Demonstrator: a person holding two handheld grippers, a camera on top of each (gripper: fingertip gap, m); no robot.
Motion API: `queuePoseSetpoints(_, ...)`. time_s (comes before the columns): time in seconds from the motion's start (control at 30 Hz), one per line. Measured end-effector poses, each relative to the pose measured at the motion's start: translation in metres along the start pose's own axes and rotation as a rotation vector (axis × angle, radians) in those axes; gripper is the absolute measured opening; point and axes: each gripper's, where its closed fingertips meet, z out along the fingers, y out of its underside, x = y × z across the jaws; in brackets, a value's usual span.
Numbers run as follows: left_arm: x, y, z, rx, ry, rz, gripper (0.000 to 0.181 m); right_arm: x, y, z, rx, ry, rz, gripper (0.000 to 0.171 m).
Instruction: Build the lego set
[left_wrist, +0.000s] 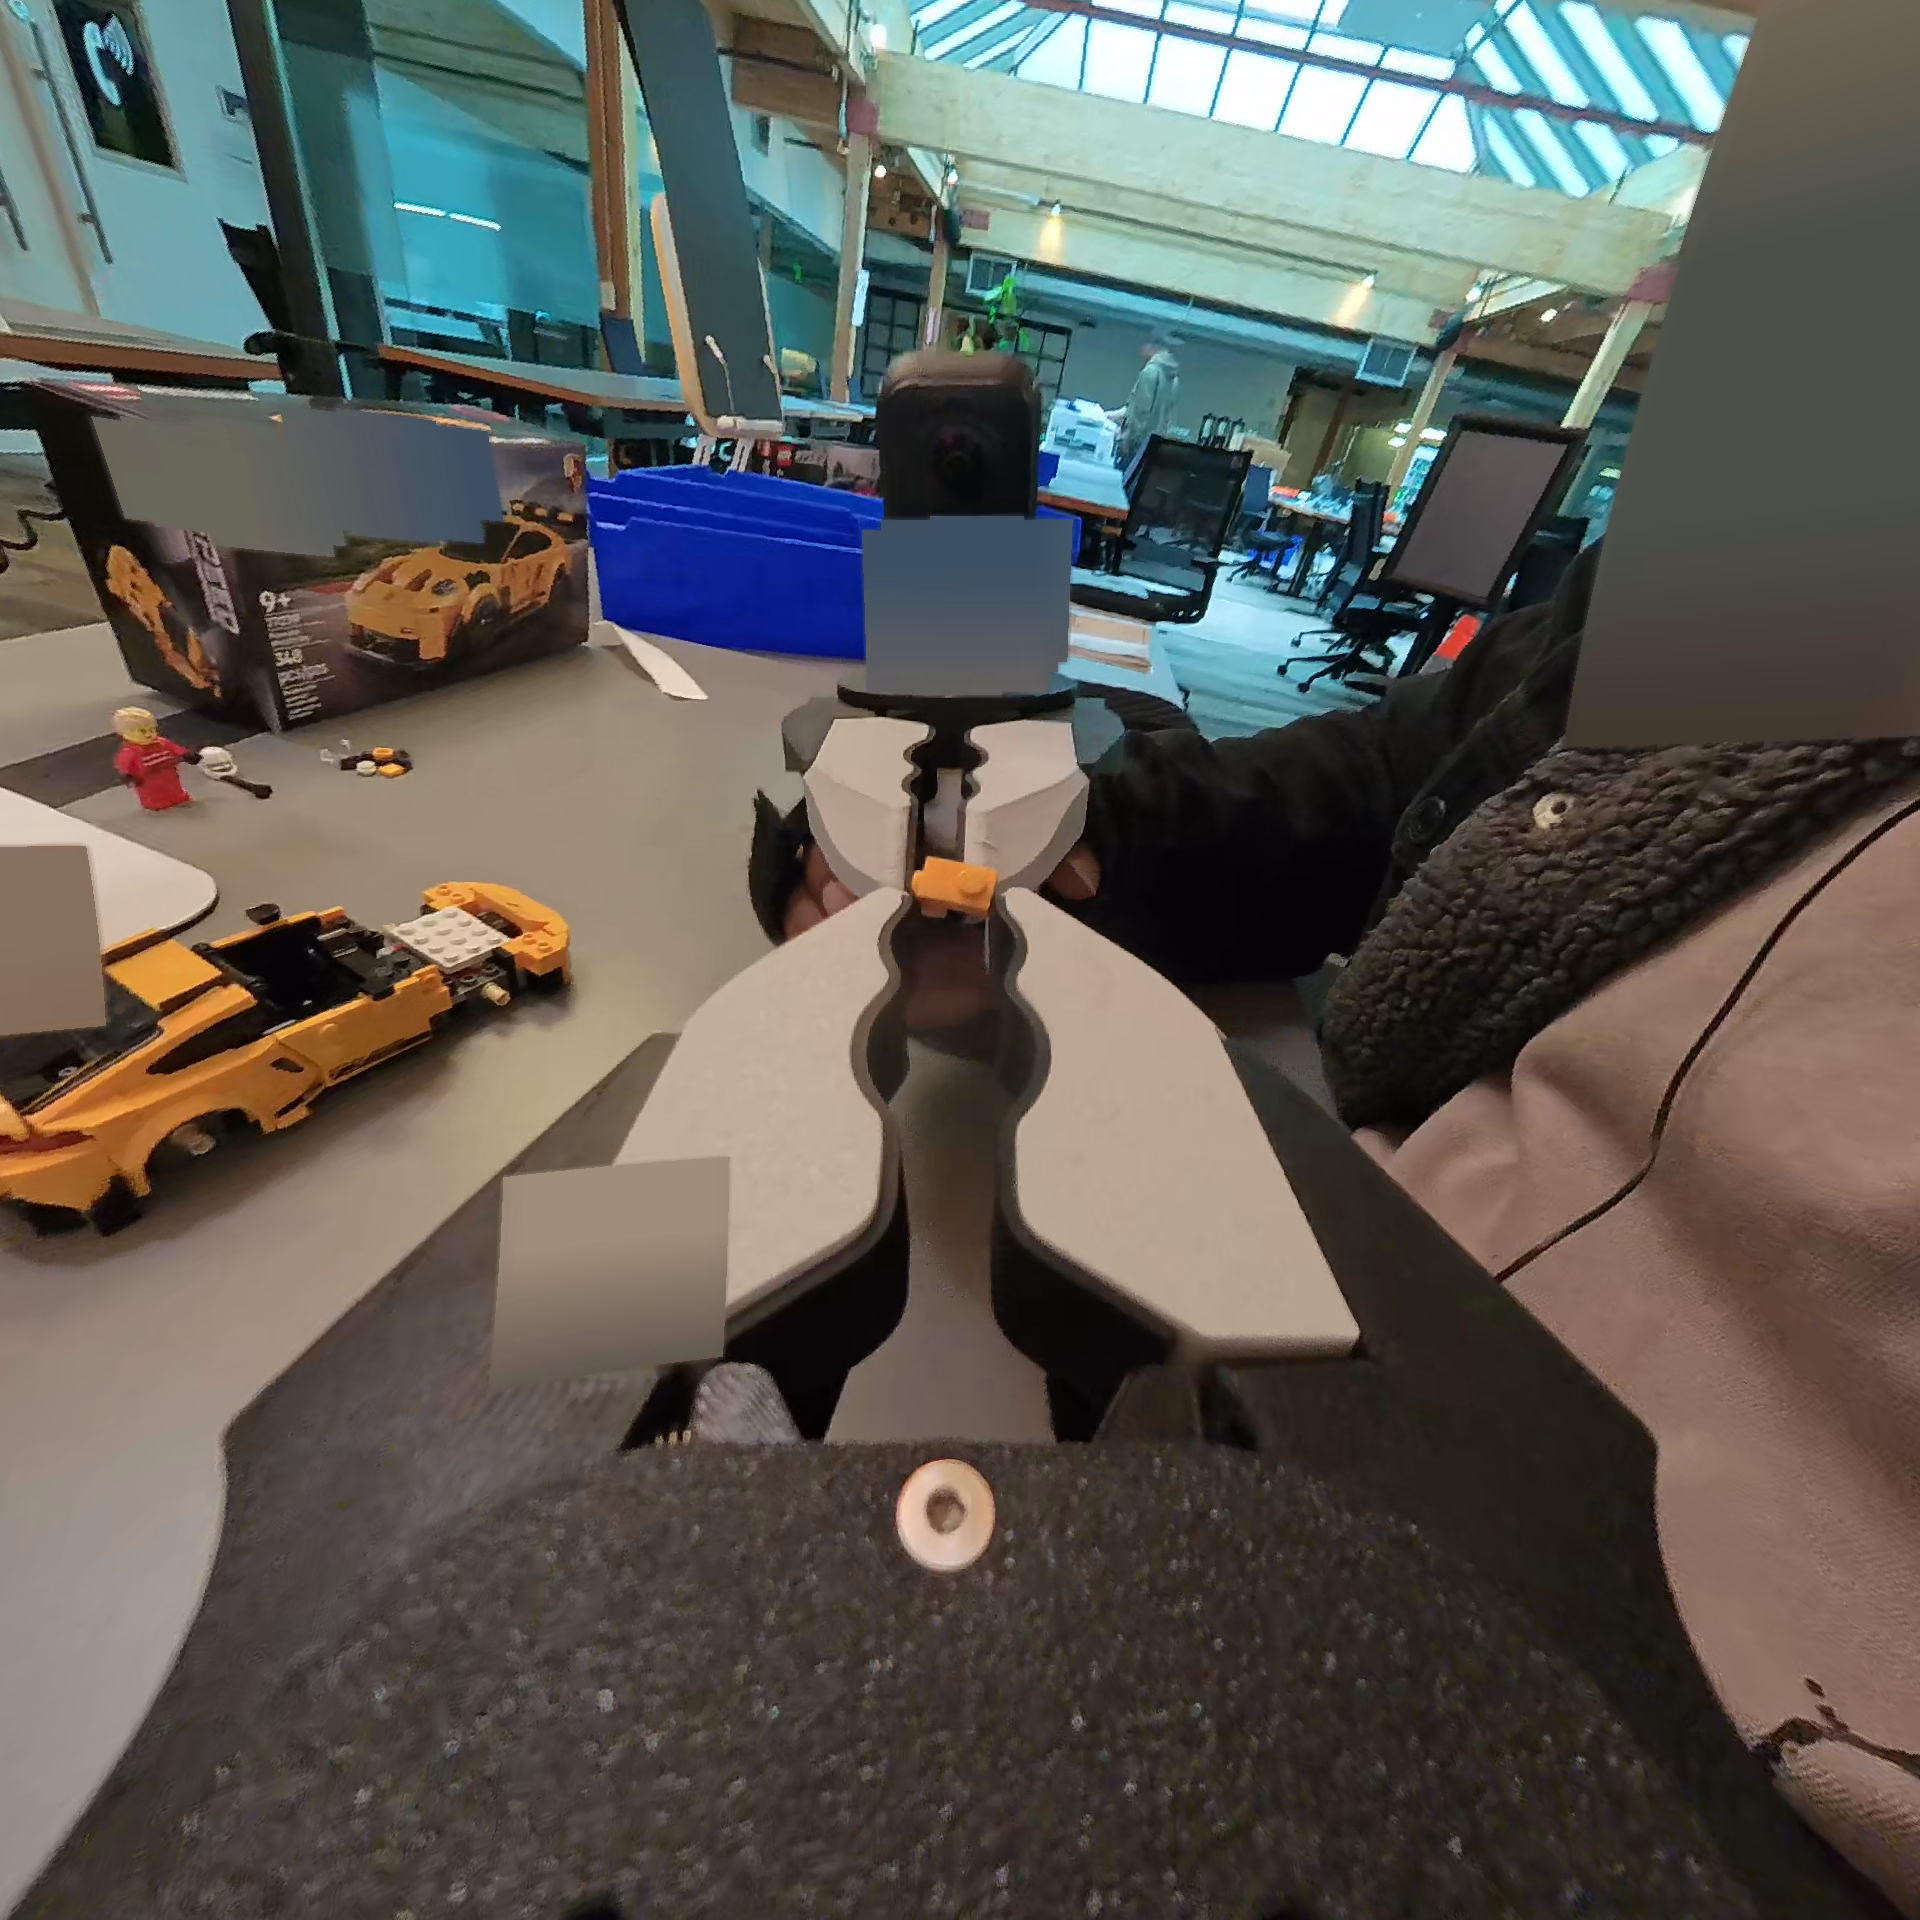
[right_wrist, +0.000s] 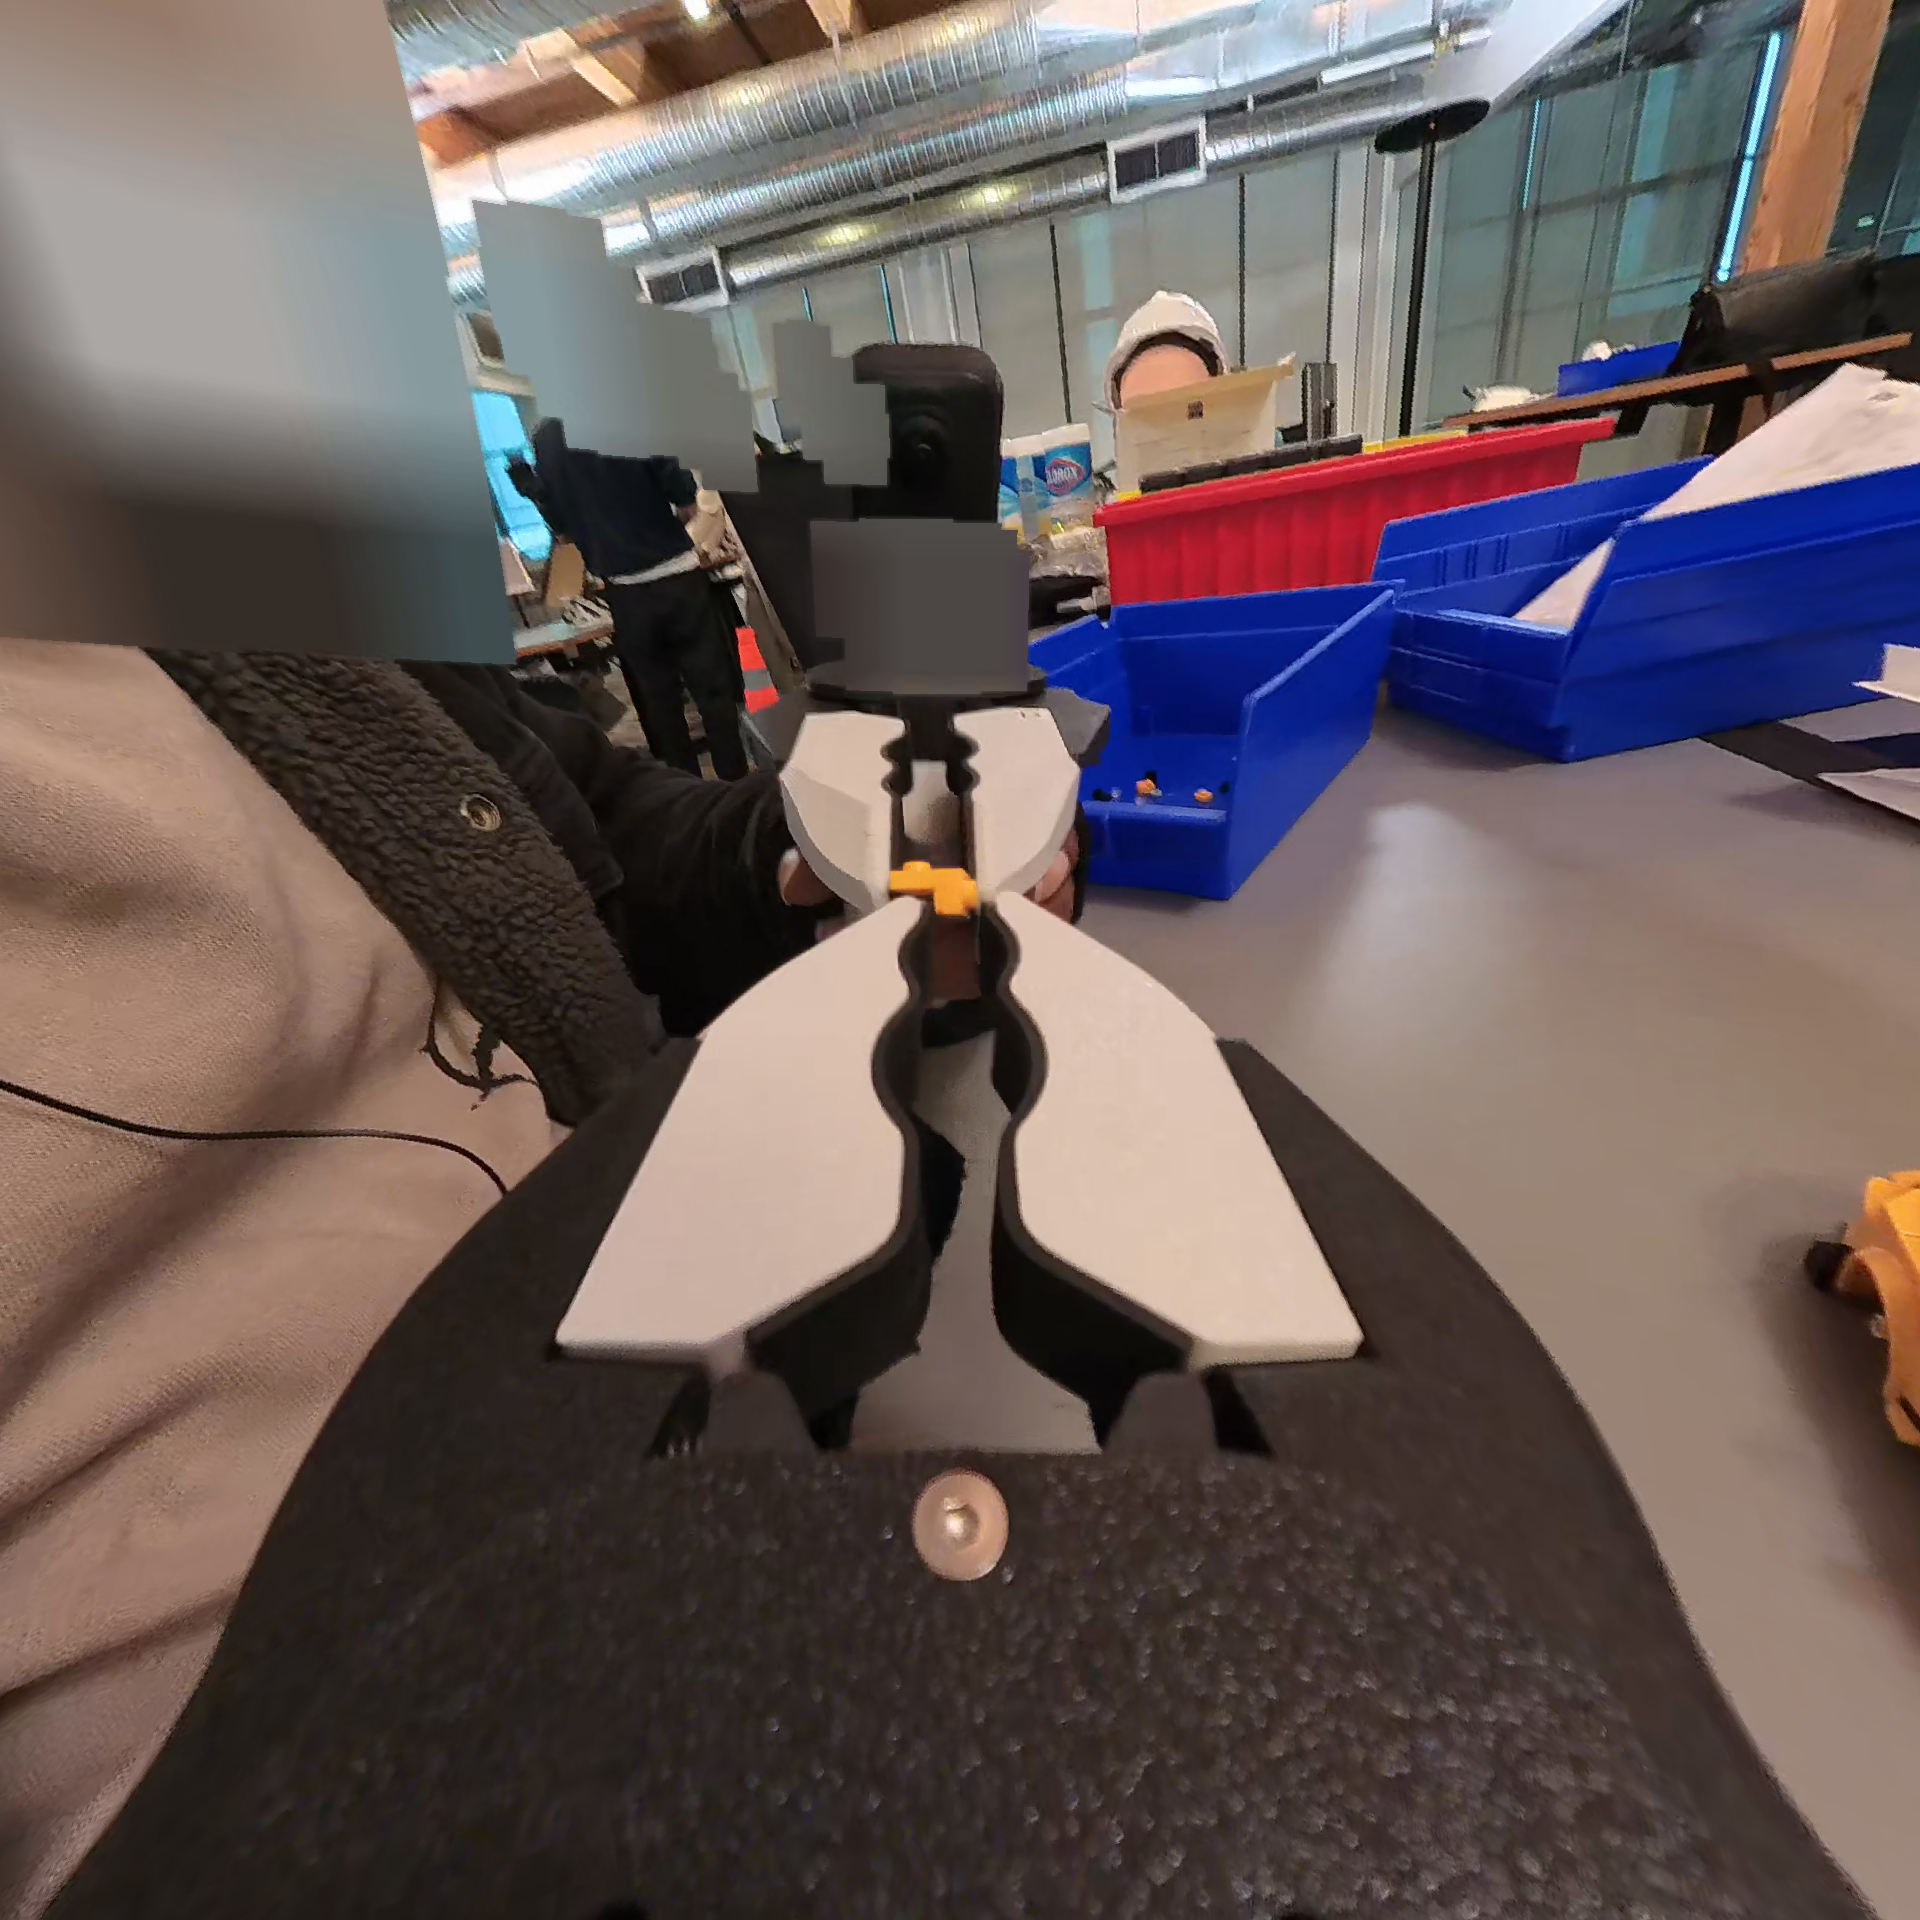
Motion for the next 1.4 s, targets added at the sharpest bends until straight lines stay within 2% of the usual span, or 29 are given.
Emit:
queuePoseSetpoints(0.17,-0.020,0.012,-0.005,-0.132,-0.164,0.142,0.012,0.014,0.001,-0.011,-0.119,0.092,-0.052,0.011)
queuePoseSetpoints(0.33,-0.037,0.030,-0.005,-0.300,-0.340,0.376,0.012,0.023,0.012,-0.005,-0.234,0.174,0.109,0.014)
queuePoseSetpoints(0.47,-0.049,0.034,-0.010,-0.372,-0.456,0.502,0.012,0.037,0.023,-0.001,-0.247,0.291,0.289,0.016)
queuePoseSetpoints(0.57,-0.053,0.037,-0.010,-0.419,-0.502,0.581,0.012,0.042,0.029,0.002,-0.252,0.361,0.339,0.018)
queuePoseSetpoints(0.73,-0.052,0.042,-0.007,-0.462,-0.519,0.657,0.012,0.044,0.037,0.007,-0.250,0.384,0.404,0.019)
queuePoseSetpoints(1.0,-0.048,0.038,-0.006,-0.431,-0.506,0.691,0.006,0.041,0.038,0.011,-0.179,0.280,0.550,0.020)
queuePoseSetpoints(1.2,-0.044,0.031,-0.005,-0.361,-0.479,0.667,0.005,0.038,0.031,0.009,-0.100,0.172,0.673,0.011)
queuePoseSetpoints(1.4,-0.042,0.024,-0.006,-0.289,-0.448,0.587,0.011,0.034,0.023,0.007,-0.060,0.106,0.668,0.009)
